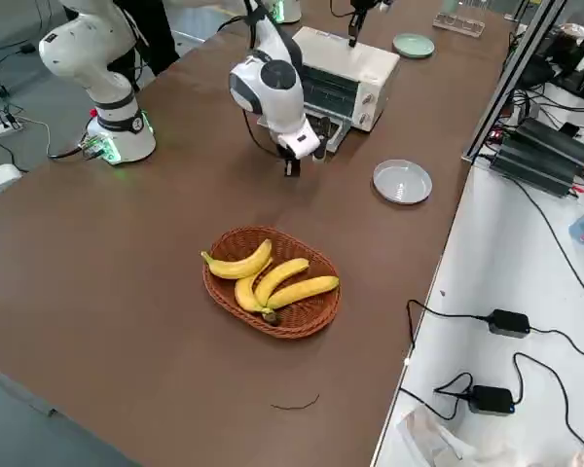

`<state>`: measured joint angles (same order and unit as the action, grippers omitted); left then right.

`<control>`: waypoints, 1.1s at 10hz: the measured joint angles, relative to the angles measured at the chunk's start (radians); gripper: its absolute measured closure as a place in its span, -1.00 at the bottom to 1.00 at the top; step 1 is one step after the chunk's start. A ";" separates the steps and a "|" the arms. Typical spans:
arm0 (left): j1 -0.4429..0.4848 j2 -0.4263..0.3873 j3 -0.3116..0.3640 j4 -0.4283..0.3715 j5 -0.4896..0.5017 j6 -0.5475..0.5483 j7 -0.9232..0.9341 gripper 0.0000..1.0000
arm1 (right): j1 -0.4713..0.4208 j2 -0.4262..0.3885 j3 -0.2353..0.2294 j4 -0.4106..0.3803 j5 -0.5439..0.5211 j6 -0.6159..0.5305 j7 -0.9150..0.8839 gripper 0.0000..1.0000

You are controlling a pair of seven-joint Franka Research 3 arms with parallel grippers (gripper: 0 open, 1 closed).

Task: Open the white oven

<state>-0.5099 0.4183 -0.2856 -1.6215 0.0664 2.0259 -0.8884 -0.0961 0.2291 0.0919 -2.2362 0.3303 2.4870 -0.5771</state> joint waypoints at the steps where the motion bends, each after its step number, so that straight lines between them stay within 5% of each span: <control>1: 0.006 -0.019 0.004 0.010 0.000 -0.035 -0.001 0.50 | -0.029 -0.001 -0.016 0.046 -0.069 -0.044 -0.001 0.41; 3: 0.059 -0.079 0.007 0.078 0.002 -0.188 -0.001 -0.08 | -0.034 -0.007 -0.065 0.220 -0.116 -0.232 0.045 -0.20; 6: 0.190 -0.158 0.009 0.136 0.006 -0.304 0.091 -0.59 | -0.021 -0.037 -0.069 0.531 -0.269 -0.538 0.365 -0.99; 8: 0.310 -0.201 0.011 0.138 0.007 -0.344 0.252 -0.99 | 0.016 -0.075 -0.067 0.713 -0.294 -0.778 0.507 -1.00; 11: 0.473 -0.250 0.030 0.140 0.007 -0.397 0.505 -0.99 | 0.093 -0.129 -0.068 0.817 -0.300 -1.015 0.676 -1.00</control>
<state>-0.0364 0.1684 -0.2553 -1.4814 0.0732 1.6289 -0.3834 -0.0027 0.0996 0.0240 -1.4191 0.0299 1.4720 0.0986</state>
